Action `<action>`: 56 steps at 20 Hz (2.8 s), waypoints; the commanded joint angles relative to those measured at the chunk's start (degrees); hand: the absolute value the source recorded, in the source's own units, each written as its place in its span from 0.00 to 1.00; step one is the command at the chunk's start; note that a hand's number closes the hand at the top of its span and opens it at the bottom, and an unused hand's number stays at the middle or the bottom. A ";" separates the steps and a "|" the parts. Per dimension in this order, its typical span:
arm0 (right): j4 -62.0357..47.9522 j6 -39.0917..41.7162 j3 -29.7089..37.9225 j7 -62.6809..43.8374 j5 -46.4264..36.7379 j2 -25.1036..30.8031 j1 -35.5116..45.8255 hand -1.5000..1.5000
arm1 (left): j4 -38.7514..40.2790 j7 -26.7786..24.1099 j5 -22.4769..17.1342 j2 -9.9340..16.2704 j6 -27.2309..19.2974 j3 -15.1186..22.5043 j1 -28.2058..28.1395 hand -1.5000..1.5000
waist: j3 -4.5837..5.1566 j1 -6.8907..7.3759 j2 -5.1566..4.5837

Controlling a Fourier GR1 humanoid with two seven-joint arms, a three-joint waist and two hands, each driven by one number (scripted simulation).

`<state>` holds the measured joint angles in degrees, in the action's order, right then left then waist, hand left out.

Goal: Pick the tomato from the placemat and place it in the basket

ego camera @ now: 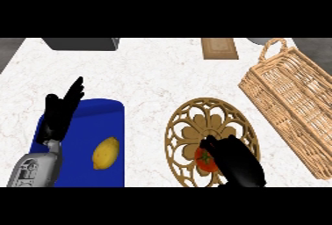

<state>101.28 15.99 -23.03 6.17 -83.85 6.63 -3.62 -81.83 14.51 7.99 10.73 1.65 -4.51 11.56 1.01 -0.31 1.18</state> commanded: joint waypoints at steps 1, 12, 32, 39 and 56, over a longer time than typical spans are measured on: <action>2.86 2.71 -5.44 -4.30 -4.02 -1.80 -2.52 1.00 | -0.09 0.81 -0.40 1.48 0.84 -1.29 1.65 0.50 | -0.99 0.10 -1.09; 34.35 10.55 -4.94 -17.09 31.86 -6.59 -11.88 1.00 | 2.12 -1.98 -0.24 -0.23 -0.37 -1.22 0.24 0.50 | -0.98 -0.76 -1.20; 40.50 17.54 9.79 -55.69 42.16 -6.63 26.79 1.00 | 1.81 -1.60 0.46 -0.30 0.17 -0.28 0.13 0.50 | -0.83 0.70 -1.04; 28.40 35.47 31.03 -53.06 42.51 4.04 44.02 1.00 | 1.04 -1.28 0.56 -0.34 0.05 -0.29 -0.65 0.50 | -0.94 -0.18 -0.88; -6.81 29.17 50.07 -14.66 49.68 33.50 39.42 1.00 | 4.76 -2.33 1.94 -1.69 -1.40 -0.26 2.33 0.50 | -1.01 0.01 -1.27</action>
<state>97.44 45.30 24.84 -15.37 -36.19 36.92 39.20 -80.60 13.11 8.71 10.02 1.70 -4.90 11.86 -0.03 0.21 -0.14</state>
